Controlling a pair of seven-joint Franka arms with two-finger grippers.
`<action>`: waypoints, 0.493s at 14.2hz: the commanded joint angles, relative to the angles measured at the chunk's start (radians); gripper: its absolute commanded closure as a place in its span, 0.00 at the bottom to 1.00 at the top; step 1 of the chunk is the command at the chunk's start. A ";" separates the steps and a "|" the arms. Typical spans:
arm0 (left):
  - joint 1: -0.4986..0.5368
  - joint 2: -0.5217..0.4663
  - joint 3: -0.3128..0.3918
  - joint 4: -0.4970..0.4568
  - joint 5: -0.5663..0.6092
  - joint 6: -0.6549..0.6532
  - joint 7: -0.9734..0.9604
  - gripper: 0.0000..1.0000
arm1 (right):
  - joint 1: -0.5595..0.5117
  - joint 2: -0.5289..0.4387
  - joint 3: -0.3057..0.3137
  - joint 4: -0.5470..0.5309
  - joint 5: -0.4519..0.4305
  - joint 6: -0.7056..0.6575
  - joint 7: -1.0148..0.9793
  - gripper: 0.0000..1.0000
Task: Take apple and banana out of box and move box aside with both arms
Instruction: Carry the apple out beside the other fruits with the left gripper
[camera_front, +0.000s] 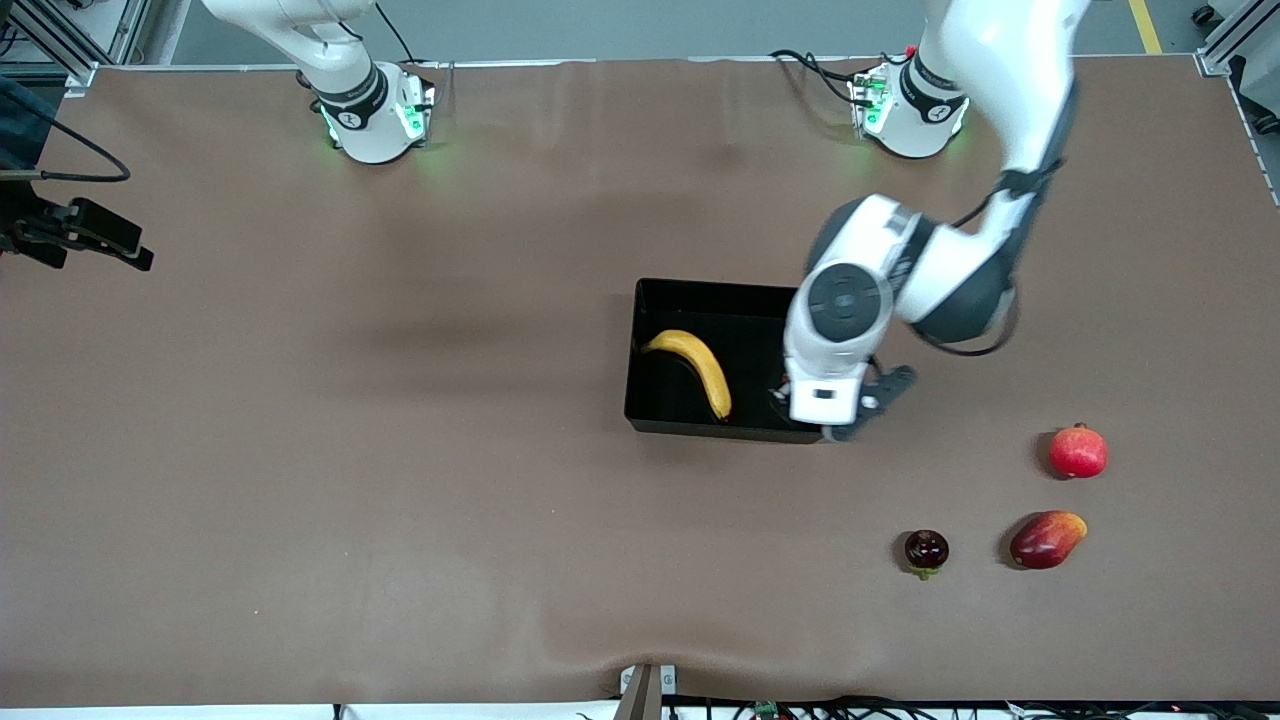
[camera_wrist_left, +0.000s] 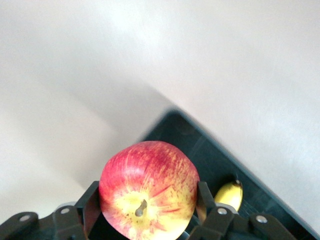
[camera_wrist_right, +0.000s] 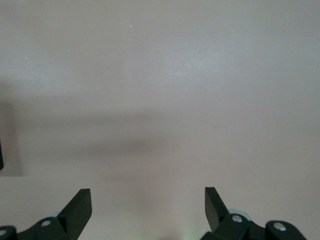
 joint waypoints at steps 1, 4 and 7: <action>0.121 -0.050 -0.012 -0.012 0.004 -0.068 0.187 1.00 | 0.015 0.003 0.010 0.011 0.011 0.001 -0.001 0.00; 0.247 -0.051 -0.012 -0.049 0.005 -0.076 0.332 1.00 | 0.031 0.010 0.010 0.010 0.011 -0.001 0.002 0.00; 0.363 -0.029 -0.012 -0.083 0.005 -0.035 0.504 1.00 | 0.028 0.013 0.010 0.008 0.011 0.000 0.002 0.00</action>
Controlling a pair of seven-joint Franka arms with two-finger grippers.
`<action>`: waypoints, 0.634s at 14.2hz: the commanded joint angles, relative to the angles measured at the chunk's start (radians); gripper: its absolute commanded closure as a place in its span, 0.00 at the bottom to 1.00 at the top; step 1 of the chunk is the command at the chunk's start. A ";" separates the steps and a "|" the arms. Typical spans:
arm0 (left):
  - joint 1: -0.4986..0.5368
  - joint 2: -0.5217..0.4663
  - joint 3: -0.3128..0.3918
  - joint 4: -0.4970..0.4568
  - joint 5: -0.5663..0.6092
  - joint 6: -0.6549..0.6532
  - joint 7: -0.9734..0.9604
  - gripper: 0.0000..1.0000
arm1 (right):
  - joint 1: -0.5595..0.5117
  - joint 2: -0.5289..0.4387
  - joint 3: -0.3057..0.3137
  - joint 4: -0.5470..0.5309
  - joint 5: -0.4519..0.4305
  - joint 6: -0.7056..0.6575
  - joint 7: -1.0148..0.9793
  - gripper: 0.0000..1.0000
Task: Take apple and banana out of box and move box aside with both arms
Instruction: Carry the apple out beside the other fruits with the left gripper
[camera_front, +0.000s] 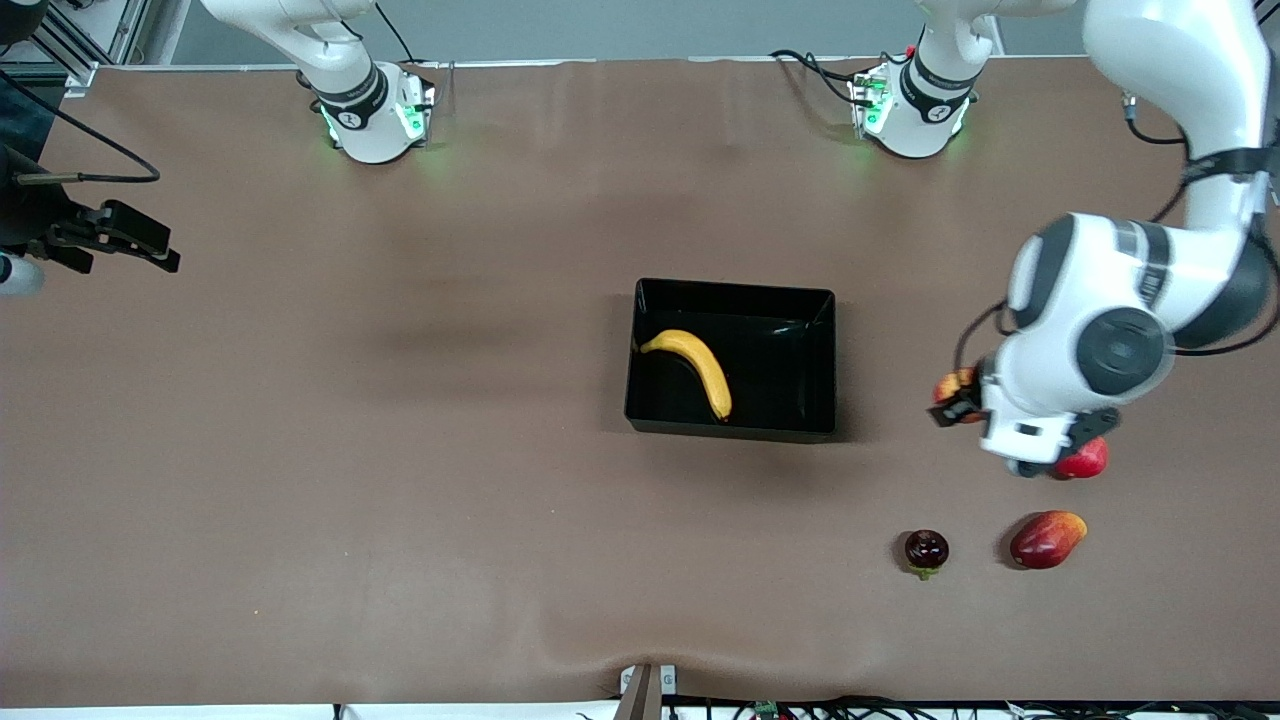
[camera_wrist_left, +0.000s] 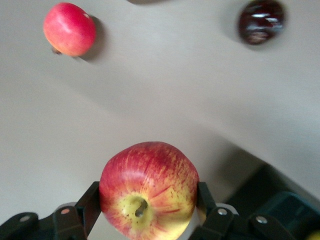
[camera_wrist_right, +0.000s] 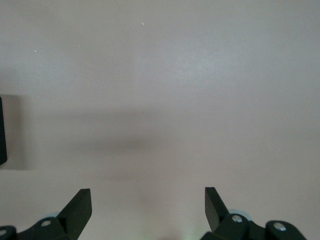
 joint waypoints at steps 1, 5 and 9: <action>0.085 0.006 -0.012 -0.069 0.005 0.077 0.130 1.00 | -0.006 0.008 -0.001 0.007 0.010 -0.001 0.002 0.00; 0.167 0.070 -0.009 -0.135 0.022 0.294 0.335 1.00 | -0.020 0.038 -0.007 0.008 0.010 0.006 -0.006 0.00; 0.219 0.194 -0.001 -0.100 0.025 0.440 0.506 1.00 | -0.045 0.071 -0.007 0.013 0.013 0.058 -0.008 0.00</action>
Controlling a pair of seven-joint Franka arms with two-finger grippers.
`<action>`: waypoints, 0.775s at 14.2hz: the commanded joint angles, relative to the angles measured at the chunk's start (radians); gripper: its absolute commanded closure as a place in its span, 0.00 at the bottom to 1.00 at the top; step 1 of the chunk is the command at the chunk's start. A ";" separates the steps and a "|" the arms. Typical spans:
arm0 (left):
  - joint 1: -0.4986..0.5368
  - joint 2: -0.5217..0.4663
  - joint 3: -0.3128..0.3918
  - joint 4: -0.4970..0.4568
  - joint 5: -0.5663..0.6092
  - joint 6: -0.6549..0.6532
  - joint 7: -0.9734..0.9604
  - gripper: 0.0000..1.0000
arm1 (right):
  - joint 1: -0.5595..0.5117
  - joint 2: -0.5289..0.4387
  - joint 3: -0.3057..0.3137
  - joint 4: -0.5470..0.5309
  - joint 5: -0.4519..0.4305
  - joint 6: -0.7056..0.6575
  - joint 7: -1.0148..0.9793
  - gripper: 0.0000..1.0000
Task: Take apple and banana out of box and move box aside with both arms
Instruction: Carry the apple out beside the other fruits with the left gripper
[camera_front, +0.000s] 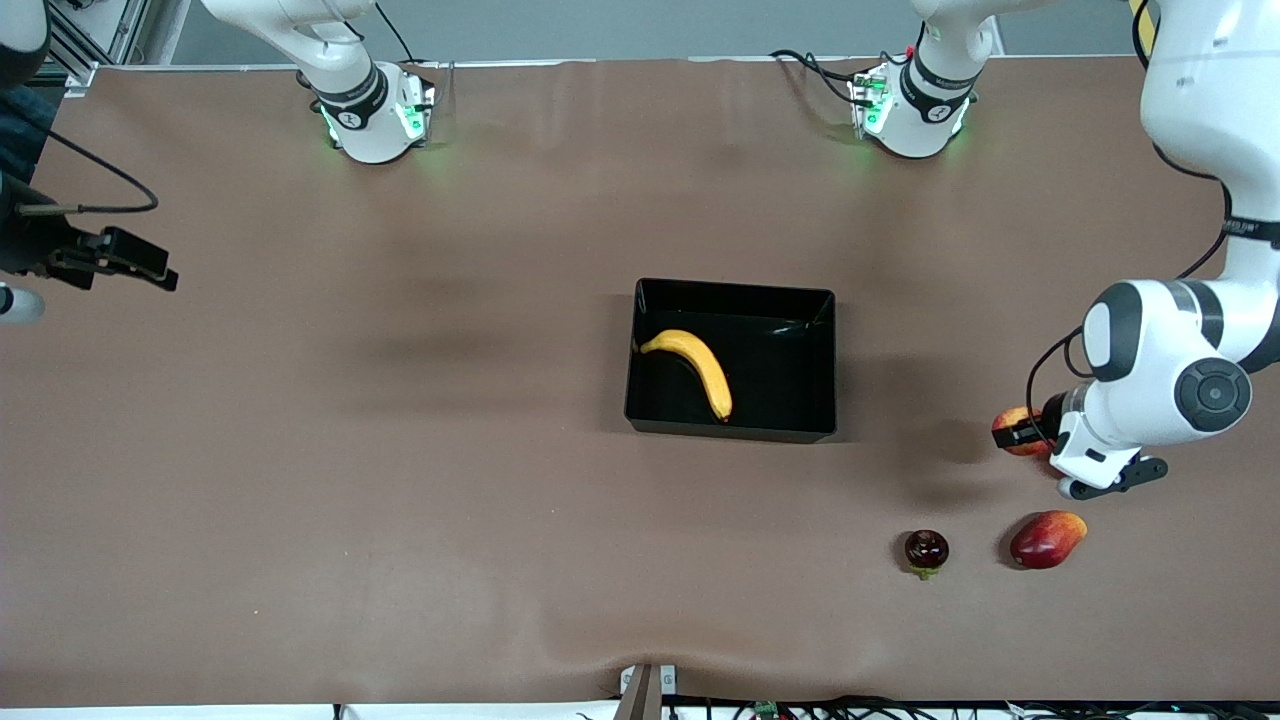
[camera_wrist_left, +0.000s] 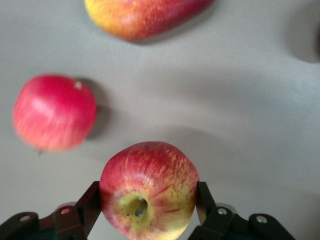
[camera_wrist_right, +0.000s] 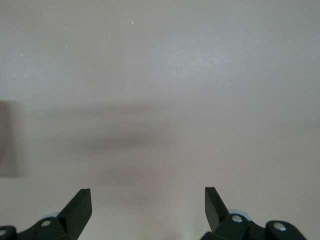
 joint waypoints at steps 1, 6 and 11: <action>0.014 0.063 -0.003 0.046 0.038 0.056 0.058 1.00 | -0.022 0.023 0.006 0.013 0.011 0.030 -0.007 0.00; -0.011 0.136 -0.004 0.113 0.088 0.063 0.064 0.94 | -0.019 0.042 0.006 0.014 0.013 0.035 -0.006 0.00; -0.034 0.095 -0.015 0.108 0.110 0.046 0.041 0.00 | -0.012 0.057 0.006 0.016 0.011 0.036 -0.006 0.00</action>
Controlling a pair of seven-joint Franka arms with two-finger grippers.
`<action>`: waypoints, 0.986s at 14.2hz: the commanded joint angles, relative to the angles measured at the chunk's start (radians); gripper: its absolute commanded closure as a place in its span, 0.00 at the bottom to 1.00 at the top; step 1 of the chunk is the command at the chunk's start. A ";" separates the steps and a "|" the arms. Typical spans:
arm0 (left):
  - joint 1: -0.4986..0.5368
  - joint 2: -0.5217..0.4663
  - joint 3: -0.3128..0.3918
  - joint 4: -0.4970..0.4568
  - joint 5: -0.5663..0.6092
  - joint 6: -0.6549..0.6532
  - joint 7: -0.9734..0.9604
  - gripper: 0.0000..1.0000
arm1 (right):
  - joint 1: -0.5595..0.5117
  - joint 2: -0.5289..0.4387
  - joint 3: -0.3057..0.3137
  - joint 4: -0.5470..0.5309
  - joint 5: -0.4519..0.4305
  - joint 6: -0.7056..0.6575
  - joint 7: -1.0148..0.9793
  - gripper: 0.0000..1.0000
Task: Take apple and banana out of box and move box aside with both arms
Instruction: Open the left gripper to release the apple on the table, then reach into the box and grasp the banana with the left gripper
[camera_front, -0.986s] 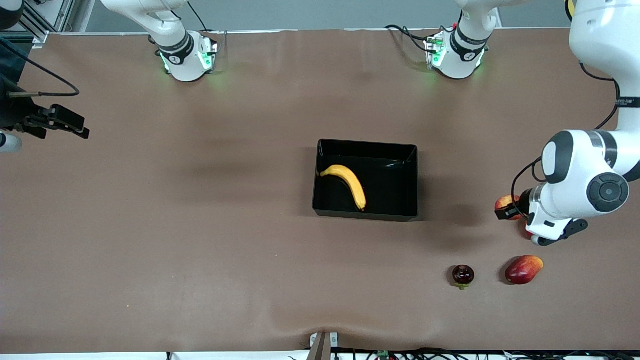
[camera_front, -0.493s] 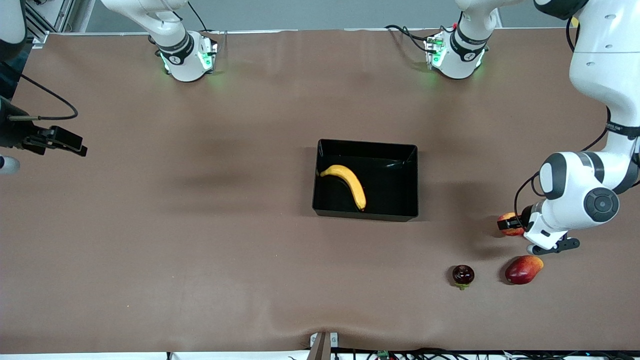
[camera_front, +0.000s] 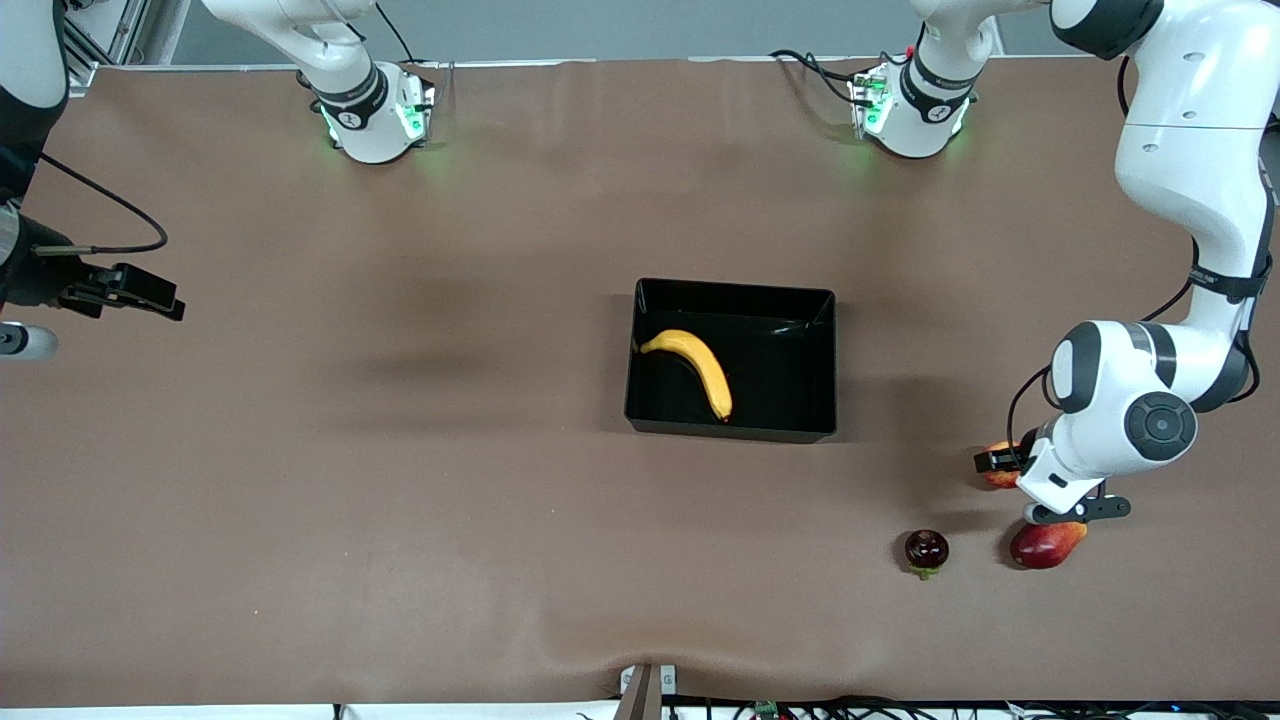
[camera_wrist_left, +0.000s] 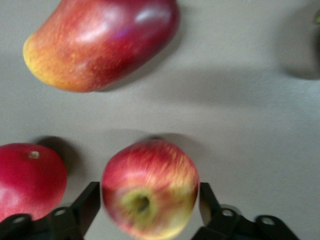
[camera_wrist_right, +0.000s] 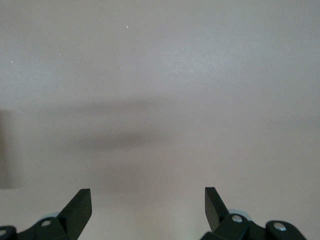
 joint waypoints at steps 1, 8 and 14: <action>-0.011 -0.044 -0.006 0.006 0.021 -0.047 -0.013 0.00 | -0.015 0.009 0.002 0.017 0.011 0.006 -0.006 0.00; -0.222 -0.222 -0.044 0.010 0.011 -0.287 -0.350 0.00 | -0.019 0.009 0.002 0.023 0.008 0.026 -0.006 0.00; -0.452 -0.132 -0.084 0.088 0.002 -0.265 -0.608 0.00 | -0.019 0.009 0.002 0.023 0.008 0.026 -0.006 0.00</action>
